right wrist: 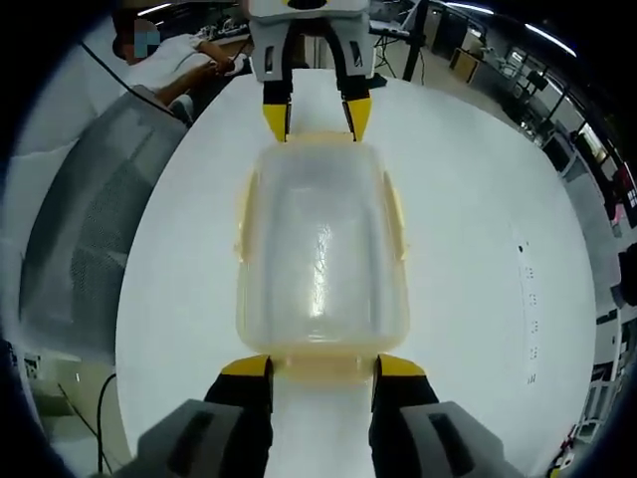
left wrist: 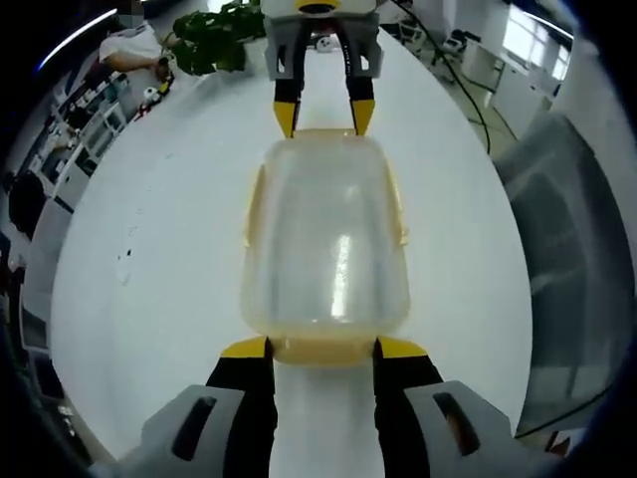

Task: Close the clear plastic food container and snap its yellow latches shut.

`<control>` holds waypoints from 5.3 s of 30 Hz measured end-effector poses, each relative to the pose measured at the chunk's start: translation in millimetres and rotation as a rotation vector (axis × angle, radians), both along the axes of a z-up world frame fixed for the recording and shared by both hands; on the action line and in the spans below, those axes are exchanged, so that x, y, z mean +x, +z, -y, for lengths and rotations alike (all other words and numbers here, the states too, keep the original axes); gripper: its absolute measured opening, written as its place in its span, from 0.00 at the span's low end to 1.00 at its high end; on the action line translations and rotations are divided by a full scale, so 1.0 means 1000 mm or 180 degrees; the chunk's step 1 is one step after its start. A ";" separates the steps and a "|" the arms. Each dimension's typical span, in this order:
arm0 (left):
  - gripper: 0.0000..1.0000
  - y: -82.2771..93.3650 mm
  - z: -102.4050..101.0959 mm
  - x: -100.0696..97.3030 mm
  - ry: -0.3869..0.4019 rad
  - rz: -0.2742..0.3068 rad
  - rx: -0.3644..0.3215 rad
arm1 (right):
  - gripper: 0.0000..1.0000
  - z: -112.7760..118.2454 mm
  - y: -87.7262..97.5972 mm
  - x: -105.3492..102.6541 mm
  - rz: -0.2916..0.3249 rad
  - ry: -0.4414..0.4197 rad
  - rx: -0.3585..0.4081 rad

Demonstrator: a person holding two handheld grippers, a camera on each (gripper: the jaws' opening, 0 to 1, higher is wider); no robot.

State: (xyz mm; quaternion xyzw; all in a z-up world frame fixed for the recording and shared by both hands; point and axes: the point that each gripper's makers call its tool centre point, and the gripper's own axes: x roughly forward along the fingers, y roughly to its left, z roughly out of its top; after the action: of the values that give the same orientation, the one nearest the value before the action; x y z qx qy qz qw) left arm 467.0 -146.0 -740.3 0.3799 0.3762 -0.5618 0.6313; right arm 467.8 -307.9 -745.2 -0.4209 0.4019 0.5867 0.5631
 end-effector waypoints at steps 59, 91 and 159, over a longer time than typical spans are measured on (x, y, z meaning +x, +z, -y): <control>0.57 0.024 -0.005 0.005 0.1243 -0.0146 -0.0626 | 0.54 -0.012 0.023 -0.006 -0.0011 -0.0860 0.0418; 0.52 0.024 -0.002 0.019 0.2844 -0.0472 -0.1035 | 0.46 -0.020 0.018 0.003 -0.0237 -0.2273 0.0613; 0.41 0.000 0.020 0.008 0.3560 -0.1089 -0.1130 | 0.34 -0.029 0.006 0.001 -0.0883 -0.3454 0.0997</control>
State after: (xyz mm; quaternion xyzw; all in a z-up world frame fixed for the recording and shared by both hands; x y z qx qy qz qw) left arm 475.1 -166.3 -740.3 -0.0818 0.5154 -0.2525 0.8148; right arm 468.5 -279.1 -739.0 0.0144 0.5386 0.3163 0.7808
